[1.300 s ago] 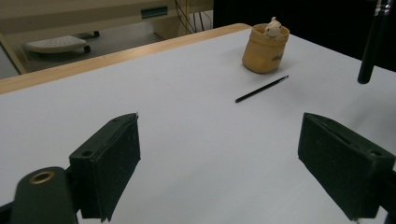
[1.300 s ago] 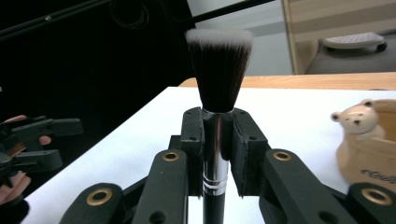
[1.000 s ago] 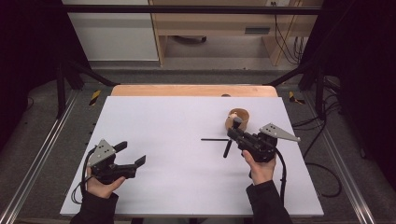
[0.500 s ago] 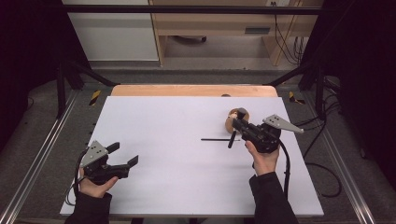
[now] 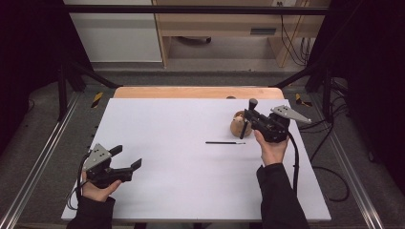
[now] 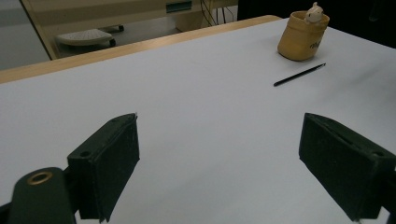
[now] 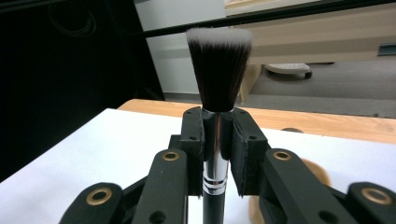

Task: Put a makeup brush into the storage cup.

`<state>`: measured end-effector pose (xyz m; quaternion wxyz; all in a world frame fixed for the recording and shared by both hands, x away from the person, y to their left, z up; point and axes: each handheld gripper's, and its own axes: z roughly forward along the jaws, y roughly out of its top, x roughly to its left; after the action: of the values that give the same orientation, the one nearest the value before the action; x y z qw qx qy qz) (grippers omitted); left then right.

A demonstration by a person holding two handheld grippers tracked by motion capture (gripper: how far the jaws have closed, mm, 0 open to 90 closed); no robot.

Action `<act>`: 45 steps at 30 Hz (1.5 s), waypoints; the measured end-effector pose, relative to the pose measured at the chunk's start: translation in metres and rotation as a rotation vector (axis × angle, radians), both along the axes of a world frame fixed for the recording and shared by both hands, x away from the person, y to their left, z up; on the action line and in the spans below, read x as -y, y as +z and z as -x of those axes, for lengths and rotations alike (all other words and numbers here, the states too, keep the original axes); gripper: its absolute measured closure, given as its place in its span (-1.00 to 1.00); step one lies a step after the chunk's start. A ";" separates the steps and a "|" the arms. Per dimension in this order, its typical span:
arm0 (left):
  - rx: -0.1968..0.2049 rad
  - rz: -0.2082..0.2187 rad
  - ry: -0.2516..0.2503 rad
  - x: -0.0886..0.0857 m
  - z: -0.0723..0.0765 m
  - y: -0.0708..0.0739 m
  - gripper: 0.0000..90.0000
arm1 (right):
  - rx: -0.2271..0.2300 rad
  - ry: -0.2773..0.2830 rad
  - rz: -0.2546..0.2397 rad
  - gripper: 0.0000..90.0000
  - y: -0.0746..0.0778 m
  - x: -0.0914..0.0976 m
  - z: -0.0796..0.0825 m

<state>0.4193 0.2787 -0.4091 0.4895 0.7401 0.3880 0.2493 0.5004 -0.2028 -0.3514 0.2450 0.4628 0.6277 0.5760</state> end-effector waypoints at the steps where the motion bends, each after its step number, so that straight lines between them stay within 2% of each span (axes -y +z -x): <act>1: 0.000 0.000 0.001 0.000 0.000 0.000 -0.75 | 0.008 -0.016 0.007 0.71 0.001 0.001 -0.002; 23: 0.007 0.007 0.018 -0.003 -0.001 -0.002 -0.75 | 0.022 -0.109 0.060 0.71 0.014 0.011 -0.032; 27: 0.007 0.008 0.018 -0.003 -0.001 -0.002 -0.75 | 0.026 -0.119 0.077 0.71 0.014 0.011 -0.037; 32: 0.007 0.008 0.022 -0.004 -0.001 -0.002 -0.75 | 0.030 -0.132 0.075 0.71 0.013 0.011 -0.043; 45: 0.007 0.001 0.019 -0.004 -0.001 -0.002 -0.75 | 0.039 -0.162 0.094 0.72 0.003 0.009 -0.061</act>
<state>0.4206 0.2822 -0.4113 0.4888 0.7351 0.3934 0.2567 0.5615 -0.2117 -0.3479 0.3242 0.4887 0.6097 0.5332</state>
